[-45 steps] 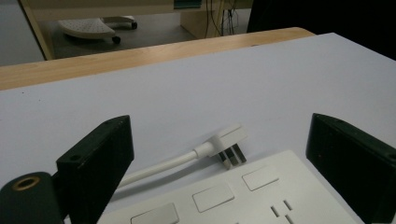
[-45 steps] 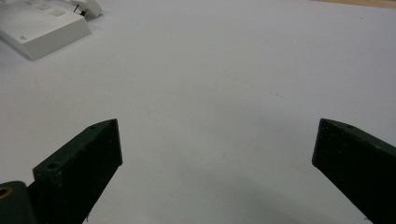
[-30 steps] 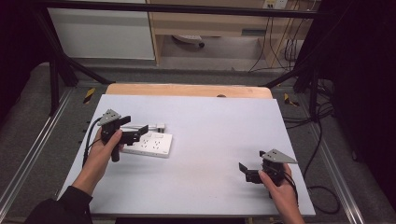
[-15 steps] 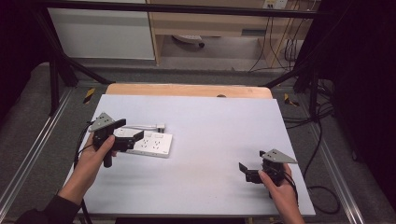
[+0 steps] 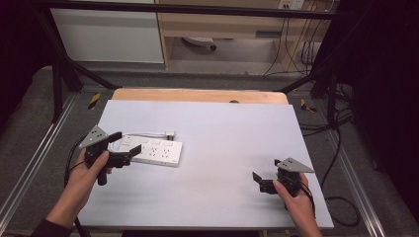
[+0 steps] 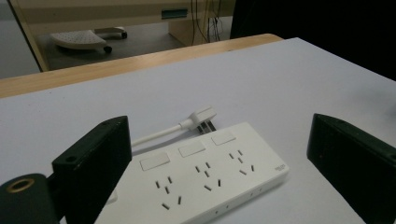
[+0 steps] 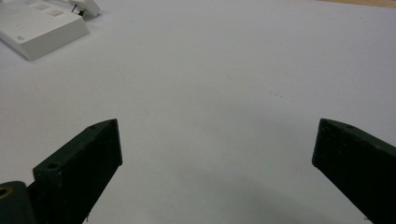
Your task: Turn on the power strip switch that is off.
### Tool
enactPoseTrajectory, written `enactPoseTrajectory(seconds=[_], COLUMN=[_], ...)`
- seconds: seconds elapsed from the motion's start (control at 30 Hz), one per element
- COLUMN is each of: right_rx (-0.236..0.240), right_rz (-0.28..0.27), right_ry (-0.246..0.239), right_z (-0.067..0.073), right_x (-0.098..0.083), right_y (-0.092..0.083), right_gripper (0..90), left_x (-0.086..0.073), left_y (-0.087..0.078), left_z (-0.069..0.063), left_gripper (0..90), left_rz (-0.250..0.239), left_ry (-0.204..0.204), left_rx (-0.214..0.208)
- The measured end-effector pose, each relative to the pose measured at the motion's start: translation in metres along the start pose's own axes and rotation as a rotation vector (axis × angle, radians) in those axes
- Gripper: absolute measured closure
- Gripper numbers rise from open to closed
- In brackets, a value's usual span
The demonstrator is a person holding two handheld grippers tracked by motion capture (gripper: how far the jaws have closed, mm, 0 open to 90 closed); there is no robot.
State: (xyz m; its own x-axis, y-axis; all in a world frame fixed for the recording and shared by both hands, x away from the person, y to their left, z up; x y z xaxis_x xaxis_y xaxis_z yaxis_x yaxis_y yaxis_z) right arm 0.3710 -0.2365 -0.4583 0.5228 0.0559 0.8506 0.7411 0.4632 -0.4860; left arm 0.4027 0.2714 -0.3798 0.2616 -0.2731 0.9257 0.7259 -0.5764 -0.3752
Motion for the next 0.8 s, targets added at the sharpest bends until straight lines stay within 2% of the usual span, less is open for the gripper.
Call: enactPoseTrajectory(seconds=[0.37, 0.43, 0.6, 0.8], right_rx=[-0.003, -0.003, 0.002, 0.001], right_rz=[0.004, 0.005, 0.005, 0.004], right_ry=[0.001, 0.002, 0.008, 0.009], right_z=[-0.001, -0.001, -0.001, -0.002], right_x=[0.000, -0.001, 0.000, 0.000], right_y=[0.001, 0.001, 0.002, 0.002], right_gripper=[2.0, 2.0, 2.0, 2.0], left_x=[-0.017, -0.018, -0.031, -0.050], left_y=[-0.020, -0.022, -0.033, -0.034], left_z=[-0.010, -0.012, -0.017, -0.022], left_gripper=[6.8, 6.8, 6.6, 6.7], left_rz=[-0.007, -0.009, -0.002, 0.028], left_ry=[0.003, -0.002, 0.003, -0.005], left_rx=[0.000, -0.011, -0.016, -0.027])
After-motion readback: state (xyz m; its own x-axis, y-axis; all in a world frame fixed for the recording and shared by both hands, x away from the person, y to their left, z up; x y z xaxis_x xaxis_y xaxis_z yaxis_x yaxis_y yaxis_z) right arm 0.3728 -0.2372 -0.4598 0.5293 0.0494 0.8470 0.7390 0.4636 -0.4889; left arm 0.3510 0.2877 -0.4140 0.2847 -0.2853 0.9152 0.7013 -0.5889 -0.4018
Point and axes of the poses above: each handheld gripper's, and its own axes: y roughly forward along the jaws, x roughly out of its top, z roughly to its left, the point moved 3 cm from there along y, roughly forward along the jaws, and after that the axes turned 9 degrees about y, right-handed, at the moved point
